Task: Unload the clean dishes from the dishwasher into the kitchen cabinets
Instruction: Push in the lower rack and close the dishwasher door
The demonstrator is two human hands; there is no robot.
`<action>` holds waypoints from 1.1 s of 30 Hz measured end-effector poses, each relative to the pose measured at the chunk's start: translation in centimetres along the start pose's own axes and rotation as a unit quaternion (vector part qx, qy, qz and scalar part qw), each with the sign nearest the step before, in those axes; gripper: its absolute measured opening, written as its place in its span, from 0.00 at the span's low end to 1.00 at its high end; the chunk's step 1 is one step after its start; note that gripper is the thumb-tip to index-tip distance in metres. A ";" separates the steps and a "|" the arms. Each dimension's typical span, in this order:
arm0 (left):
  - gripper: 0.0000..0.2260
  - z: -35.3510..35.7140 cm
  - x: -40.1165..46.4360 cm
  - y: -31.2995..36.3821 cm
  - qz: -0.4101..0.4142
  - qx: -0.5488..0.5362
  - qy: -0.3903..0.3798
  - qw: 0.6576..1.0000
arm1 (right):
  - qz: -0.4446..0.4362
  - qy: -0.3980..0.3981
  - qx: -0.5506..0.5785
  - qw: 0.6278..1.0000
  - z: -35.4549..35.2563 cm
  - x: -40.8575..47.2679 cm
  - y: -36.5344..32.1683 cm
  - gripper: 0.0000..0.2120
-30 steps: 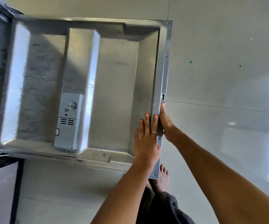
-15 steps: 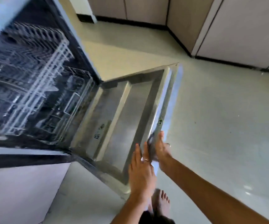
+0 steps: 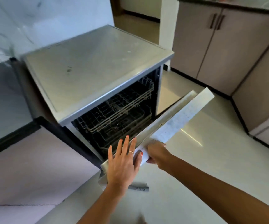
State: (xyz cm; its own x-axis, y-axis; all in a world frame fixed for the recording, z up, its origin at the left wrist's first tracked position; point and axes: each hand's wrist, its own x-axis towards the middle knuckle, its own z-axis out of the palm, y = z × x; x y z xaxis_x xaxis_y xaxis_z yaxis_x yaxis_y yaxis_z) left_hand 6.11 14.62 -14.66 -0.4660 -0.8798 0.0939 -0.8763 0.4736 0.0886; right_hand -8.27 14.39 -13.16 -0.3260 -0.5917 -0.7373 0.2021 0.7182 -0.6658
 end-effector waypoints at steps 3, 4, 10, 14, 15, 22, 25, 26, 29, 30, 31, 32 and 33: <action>0.26 -1.1 1.9 -1.4 -0.003 0.001 0.010 1.000 | -0.015 -0.061 -0.187 0.980 -0.7 -0.9 -2.8 0.12; 0.27 -1.4 2.2 -1.7 0.003 0.002 0.011 1.000 | -0.031 -0.072 -0.255 0.964 -1.2 -1.3 -3.5 0.08; 0.39 -3.4 5.8 -4.8 0.027 0.010 -0.013 1.000 | -0.303 0.026 -0.666 0.682 -4.3 -0.3 -8.3 0.19; 0.40 -4.6 8.1 -6.3 0.017 0.015 -0.010 1.000 | -0.480 0.152 -0.724 0.472 -6.1 2.5 -12.1 0.28; 0.40 -4.8 8.4 -6.7 0.019 0.019 -0.003 1.000 | -0.484 0.161 -0.726 0.461 -6.4 3.4 -12.9 0.34; 0.53 -6.0 11.7 -6.2 -0.034 0.070 -0.001 0.997 | -0.491 0.131 -0.709 0.489 -7.1 8.6 -19.0 0.65; 0.62 -6.2 14.4 -4.9 -0.073 0.089 -0.037 0.993 | -0.506 0.083 -0.725 0.460 -7.0 9.9 -21.0 0.67; 0.63 -6.1 15.1 -4.6 -0.090 0.091 -0.038 0.991 | -0.507 0.067 -0.730 0.453 -6.9 10.2 -21.7 0.67; 0.63 -6.0 16.5 -4.4 -0.147 0.087 -0.019 0.985 | -0.516 0.045 -0.742 0.426 -6.4 11.4 -23.7 0.65; 0.62 -6.2 16.9 -4.3 -0.169 0.087 -0.025 0.981 | -0.522 0.041 -0.741 0.421 -6.2 11.9 -24.1 0.63; 0.61 -6.7 17.4 -4.3 -0.189 0.090 -0.034 0.977 | -0.527 0.041 -0.737 0.421 -5.9 12.2 -24.3 0.62; 0.60 -7.0 18.0 -4.4 -0.202 0.096 -0.040 0.974 | -0.534 0.043 -0.734 0.418 -5.6 12.5 -24.5 0.61; 0.59 -7.3 18.6 -4.5 -0.210 0.099 -0.044 0.972 | -0.545 0.052 -0.729 0.410 -5.2 12.7 -24.6 0.59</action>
State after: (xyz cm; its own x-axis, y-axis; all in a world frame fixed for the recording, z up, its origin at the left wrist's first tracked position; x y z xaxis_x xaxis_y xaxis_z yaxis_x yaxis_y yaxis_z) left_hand 2.33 -3.57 -6.09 -0.0624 -0.9980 0.0054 -0.9938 0.0616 -0.0926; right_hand -22.23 -8.91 -5.54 0.4592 -0.8877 -0.0325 -0.8586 -0.4529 0.2402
